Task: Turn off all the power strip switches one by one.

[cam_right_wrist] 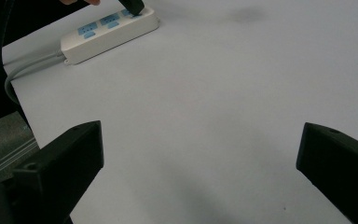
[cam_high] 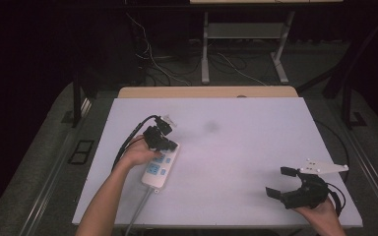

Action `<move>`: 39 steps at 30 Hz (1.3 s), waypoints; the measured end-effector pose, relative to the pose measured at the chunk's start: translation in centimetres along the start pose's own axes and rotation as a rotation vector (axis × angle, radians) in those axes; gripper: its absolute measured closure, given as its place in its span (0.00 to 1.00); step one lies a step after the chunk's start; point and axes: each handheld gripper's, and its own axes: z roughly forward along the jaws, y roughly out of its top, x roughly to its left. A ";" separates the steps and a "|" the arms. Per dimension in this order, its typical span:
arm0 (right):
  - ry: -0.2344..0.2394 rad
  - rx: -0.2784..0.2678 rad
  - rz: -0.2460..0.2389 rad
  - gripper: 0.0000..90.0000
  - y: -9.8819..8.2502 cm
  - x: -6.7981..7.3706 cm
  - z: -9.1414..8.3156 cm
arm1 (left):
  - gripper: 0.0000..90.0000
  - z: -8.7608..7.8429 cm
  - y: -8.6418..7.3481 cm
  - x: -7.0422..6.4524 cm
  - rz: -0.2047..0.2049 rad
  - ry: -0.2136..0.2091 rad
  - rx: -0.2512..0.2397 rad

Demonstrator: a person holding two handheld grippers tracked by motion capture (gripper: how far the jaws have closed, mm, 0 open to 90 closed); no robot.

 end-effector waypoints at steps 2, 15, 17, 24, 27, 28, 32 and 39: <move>0.000 -0.001 0.000 0.01 0.0 0.0 0.0 | 0.99 0.1 0.0 0.1 -0.011 -0.007 -0.005; 0.001 0.000 -0.001 0.01 0.0 0.0 -0.1 | 0.99 0.1 -0.3 0.5 -0.057 -0.043 -0.021; -0.001 -0.001 0.000 0.01 0.0 0.0 -0.1 | 0.99 0.1 -0.4 0.5 -0.062 -0.036 -0.032; -0.004 0.006 -0.009 0.01 0.0 0.1 -0.1 | 0.99 0.1 -0.4 1.0 -0.082 -0.012 -0.028; -0.004 0.003 -0.009 0.01 0.0 0.1 -0.1 | 1.00 0.1 -0.5 1.2 -0.098 -0.026 -0.030; -0.005 0.003 -0.009 0.01 0.0 0.1 -0.2 | 1.00 0.1 -0.5 1.1 -0.099 -0.023 -0.030; -0.008 0.002 -0.008 0.01 0.0 -0.1 -0.3 | 1.00 0.2 -0.4 0.9 -0.094 -0.011 -0.032; -0.012 0.002 -0.006 0.01 0.0 -0.2 -0.4 | 1.00 0.4 0.0 0.4 -0.087 -0.010 -0.013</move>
